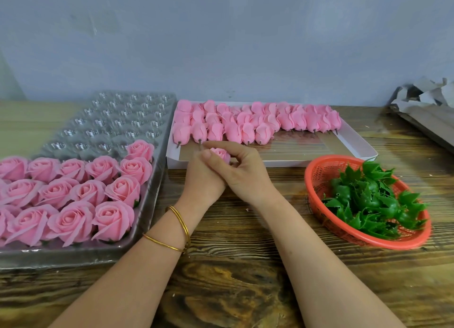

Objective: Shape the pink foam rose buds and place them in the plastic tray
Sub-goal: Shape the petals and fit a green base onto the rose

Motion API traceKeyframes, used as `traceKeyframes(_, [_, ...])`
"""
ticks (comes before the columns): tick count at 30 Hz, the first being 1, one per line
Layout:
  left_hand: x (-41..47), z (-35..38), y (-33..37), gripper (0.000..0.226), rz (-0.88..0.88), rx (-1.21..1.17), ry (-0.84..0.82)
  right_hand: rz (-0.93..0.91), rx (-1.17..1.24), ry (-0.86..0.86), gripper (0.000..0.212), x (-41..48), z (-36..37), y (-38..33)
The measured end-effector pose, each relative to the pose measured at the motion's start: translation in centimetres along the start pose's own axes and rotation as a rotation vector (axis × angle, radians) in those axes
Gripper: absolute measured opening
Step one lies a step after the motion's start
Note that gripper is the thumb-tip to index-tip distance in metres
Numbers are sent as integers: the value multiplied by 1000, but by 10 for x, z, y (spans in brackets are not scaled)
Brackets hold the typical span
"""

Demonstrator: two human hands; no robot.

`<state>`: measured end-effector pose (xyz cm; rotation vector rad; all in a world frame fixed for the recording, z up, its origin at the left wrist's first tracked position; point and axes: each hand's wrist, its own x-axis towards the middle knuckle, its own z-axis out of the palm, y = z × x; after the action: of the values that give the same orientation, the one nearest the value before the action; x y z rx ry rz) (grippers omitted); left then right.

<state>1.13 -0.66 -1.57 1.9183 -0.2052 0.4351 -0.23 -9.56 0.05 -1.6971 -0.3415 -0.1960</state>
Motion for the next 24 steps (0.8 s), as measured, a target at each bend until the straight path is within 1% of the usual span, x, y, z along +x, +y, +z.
traceKeyframes(2, [-2,-2,-6,12,-63,-19,-26,-12,-43,-7,28,0,1,1])
traceKeyframes(4, [-4,-6,-13,36,-107,-65,-42,-29,-120,-18,31,-1,1,2])
traceKeyframes(5, [-4,-6,-14,43,-111,-79,-32,-37,-172,-30,34,-2,1,2])
traceKeyframes(6, [-3,-4,-13,40,-100,-81,-8,-44,-223,-47,37,-3,1,1])
traceKeyframes(8, [-1,2,-8,18,-51,-58,22,-52,-311,-94,43,-4,0,0])
traceKeyframes(9, [0,4,-9,18,-22,-22,25,-45,-352,-119,46,-4,-1,0])
traceKeyframes(10, [1,6,-12,23,9,2,34,-33,-386,-142,49,-3,-1,-1])
traceKeyframes(12, [2,5,-17,28,22,43,40,-7,-422,-183,53,-3,-4,-1])
traceKeyframes(14, [1,0,-14,25,-1,76,1,9,-420,-193,56,-4,-6,-1])
traceKeyframes(16, [3,-5,-10,28,2,95,-33,51,-311,-143,56,-4,-8,-3])
traceKeyframes(17, [2,-6,-7,25,-6,80,-58,82,-211,-96,56,-3,-8,-5])
traceKeyframes(18, [1,-7,-3,17,-18,48,-73,101,-105,-41,53,-1,-8,-6])
traceKeyframes(20, [-3,-9,6,3,-16,-3,-91,64,55,71,31,2,-8,-8])
traceKeyframes(21, [-5,-9,8,5,-4,2,-92,30,85,129,20,4,-7,-8])
traceKeyframes(22, [-6,-9,9,6,5,21,-96,1,88,179,15,5,-7,-8])
traceKeyframes(23, [-6,-9,10,8,15,32,-103,-20,72,214,15,5,-7,-7])
traceKeyframes(24, [-6,-9,10,15,25,34,-106,-38,48,232,15,5,-6,-6])
